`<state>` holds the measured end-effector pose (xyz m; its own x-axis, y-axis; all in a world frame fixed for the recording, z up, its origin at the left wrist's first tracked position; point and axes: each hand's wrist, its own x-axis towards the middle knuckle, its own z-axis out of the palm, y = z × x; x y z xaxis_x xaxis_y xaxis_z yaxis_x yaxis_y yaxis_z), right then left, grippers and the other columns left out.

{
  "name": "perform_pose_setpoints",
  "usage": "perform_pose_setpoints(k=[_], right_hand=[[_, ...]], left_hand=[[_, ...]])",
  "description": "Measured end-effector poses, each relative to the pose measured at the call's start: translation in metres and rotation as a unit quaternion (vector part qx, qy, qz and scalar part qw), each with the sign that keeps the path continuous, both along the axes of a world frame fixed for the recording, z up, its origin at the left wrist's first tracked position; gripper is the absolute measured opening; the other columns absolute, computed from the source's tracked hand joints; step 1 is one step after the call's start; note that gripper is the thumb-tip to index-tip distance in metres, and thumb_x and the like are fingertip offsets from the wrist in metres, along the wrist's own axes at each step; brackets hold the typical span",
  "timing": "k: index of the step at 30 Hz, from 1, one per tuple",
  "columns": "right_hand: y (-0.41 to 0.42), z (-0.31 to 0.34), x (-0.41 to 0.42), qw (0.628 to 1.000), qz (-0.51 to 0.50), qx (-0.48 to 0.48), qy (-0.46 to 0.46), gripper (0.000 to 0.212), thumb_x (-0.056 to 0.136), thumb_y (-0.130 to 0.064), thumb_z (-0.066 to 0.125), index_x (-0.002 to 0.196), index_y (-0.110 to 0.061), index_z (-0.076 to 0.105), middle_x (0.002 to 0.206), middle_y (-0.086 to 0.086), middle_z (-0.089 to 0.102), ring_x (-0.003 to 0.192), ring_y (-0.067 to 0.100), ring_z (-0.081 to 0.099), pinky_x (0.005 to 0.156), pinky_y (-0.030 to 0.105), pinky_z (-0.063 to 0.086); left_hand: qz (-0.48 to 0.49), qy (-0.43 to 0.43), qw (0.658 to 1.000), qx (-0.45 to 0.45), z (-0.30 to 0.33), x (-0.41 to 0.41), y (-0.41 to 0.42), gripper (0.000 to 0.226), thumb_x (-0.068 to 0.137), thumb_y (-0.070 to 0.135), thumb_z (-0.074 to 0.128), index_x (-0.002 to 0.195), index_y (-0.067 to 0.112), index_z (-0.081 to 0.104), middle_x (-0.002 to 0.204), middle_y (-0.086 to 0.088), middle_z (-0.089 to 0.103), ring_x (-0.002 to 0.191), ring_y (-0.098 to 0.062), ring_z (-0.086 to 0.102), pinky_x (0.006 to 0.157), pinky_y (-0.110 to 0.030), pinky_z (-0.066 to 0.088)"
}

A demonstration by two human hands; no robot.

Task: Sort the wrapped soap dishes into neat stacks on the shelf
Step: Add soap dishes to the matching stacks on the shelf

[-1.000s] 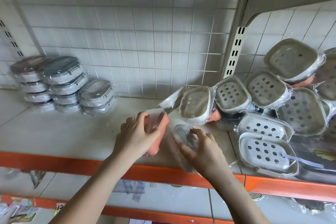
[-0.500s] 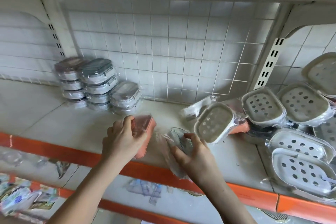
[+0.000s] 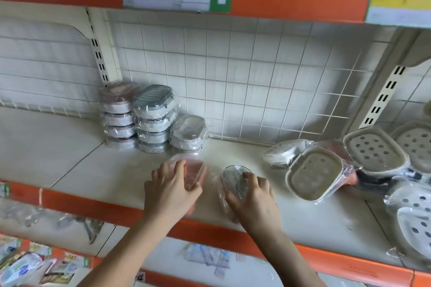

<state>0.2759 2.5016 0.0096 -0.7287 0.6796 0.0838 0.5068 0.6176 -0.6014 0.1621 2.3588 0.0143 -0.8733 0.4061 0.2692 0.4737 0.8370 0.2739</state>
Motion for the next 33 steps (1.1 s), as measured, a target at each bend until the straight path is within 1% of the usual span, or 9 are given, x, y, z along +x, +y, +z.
perform_pose_setpoints(k=[5,11,16,20,23,26,28,30,33], right_hand=[[-0.016,-0.002,-0.021,0.999,-0.036,-0.01,0.013,0.069,0.075,-0.07,0.049,0.129,-0.027,0.04,0.126,0.004,0.044,0.117,0.028,0.042,0.095,0.04,0.042],[-0.036,-0.011,-0.04,0.996,-0.075,0.039,0.009,0.076,0.071,-0.07,0.043,0.13,-0.022,0.041,0.124,0.006,0.044,0.113,0.032,0.045,0.093,0.041,0.042],[-0.047,-0.025,-0.052,0.987,-0.122,0.108,0.013,0.073,0.073,-0.068,0.061,0.125,-0.018,0.049,0.118,0.008,0.05,0.106,0.034,0.051,0.082,0.044,0.047],[-0.052,-0.033,-0.053,0.981,-0.137,0.13,0.045,0.069,0.068,-0.057,0.074,0.117,-0.012,0.056,0.111,0.013,0.055,0.098,0.04,0.056,0.073,0.046,0.05],[-0.051,-0.032,-0.05,0.988,-0.125,0.074,0.048,0.067,0.074,-0.051,0.073,0.123,-0.011,0.051,0.119,0.015,0.052,0.108,0.04,0.051,0.087,0.045,0.045],[-0.044,-0.028,-0.041,0.992,-0.091,-0.024,0.083,0.059,0.083,-0.038,0.068,0.13,-0.01,0.046,0.127,0.014,0.051,0.117,0.033,0.048,0.094,0.036,0.038],[-0.037,-0.027,-0.033,0.989,-0.081,-0.067,0.109,0.055,0.087,-0.031,0.065,0.132,-0.007,0.044,0.13,0.014,0.052,0.12,0.028,0.048,0.093,0.03,0.036],[-0.031,-0.028,-0.026,0.983,-0.084,-0.104,0.129,0.055,0.088,-0.026,0.065,0.133,-0.004,0.043,0.132,0.016,0.051,0.122,0.027,0.049,0.099,0.032,0.038],[-0.022,-0.027,-0.018,0.979,-0.048,-0.157,0.124,0.061,0.083,-0.019,0.071,0.135,-0.008,0.042,0.13,0.012,0.051,0.12,0.024,0.051,0.101,0.038,0.042]], left_hand=[[-0.012,0.009,1.0,-0.019,-0.008,-0.022,-0.009,0.064,0.063,0.056,0.048,0.118,0.023,0.054,0.112,-0.009,0.055,0.1,-0.036,0.053,0.077,-0.042,0.044],[-0.025,0.007,0.999,-0.027,-0.013,-0.044,-0.023,0.068,0.064,0.058,0.042,0.124,0.027,0.049,0.118,-0.006,0.052,0.107,-0.034,0.049,0.081,-0.041,0.042],[-0.04,0.027,0.999,-0.019,-0.019,-0.053,-0.029,0.061,0.064,0.055,0.052,0.116,0.024,0.055,0.111,-0.008,0.055,0.096,-0.035,0.054,0.072,-0.041,0.045],[-0.063,0.038,0.997,-0.036,-0.026,-0.056,-0.034,0.064,0.066,0.061,0.04,0.112,0.02,0.059,0.121,-0.009,0.056,0.098,-0.035,0.055,0.071,-0.042,0.045],[-0.091,0.057,0.994,-0.021,-0.022,-0.053,-0.037,0.06,0.073,0.057,0.042,0.113,0.016,0.06,0.127,-0.014,0.055,0.114,-0.036,0.051,0.082,-0.047,0.043],[-0.189,0.148,0.966,0.096,-0.017,-0.036,-0.038,0.034,0.08,0.033,0.054,0.106,0.014,0.064,0.118,-0.01,0.06,0.114,-0.031,0.053,0.092,-0.046,0.044],[-0.26,0.162,0.94,0.151,-0.015,-0.017,-0.036,0.022,0.08,0.023,0.055,0.099,0.016,0.065,0.101,-0.001,0.063,0.092,-0.022,0.06,0.08,-0.036,0.051],[-0.308,0.129,0.931,0.149,-0.018,-0.003,-0.031,0.021,0.08,0.024,0.052,0.098,0.02,0.062,0.091,0.005,0.061,0.077,-0.017,0.06,0.064,-0.029,0.052],[-0.318,0.094,0.938,0.1,-0.026,0.006,-0.019,0.027,0.075,0.034,0.058,0.1,0.024,0.058,0.093,0.007,0.059,0.087,-0.018,0.059,0.065,-0.03,0.056]])
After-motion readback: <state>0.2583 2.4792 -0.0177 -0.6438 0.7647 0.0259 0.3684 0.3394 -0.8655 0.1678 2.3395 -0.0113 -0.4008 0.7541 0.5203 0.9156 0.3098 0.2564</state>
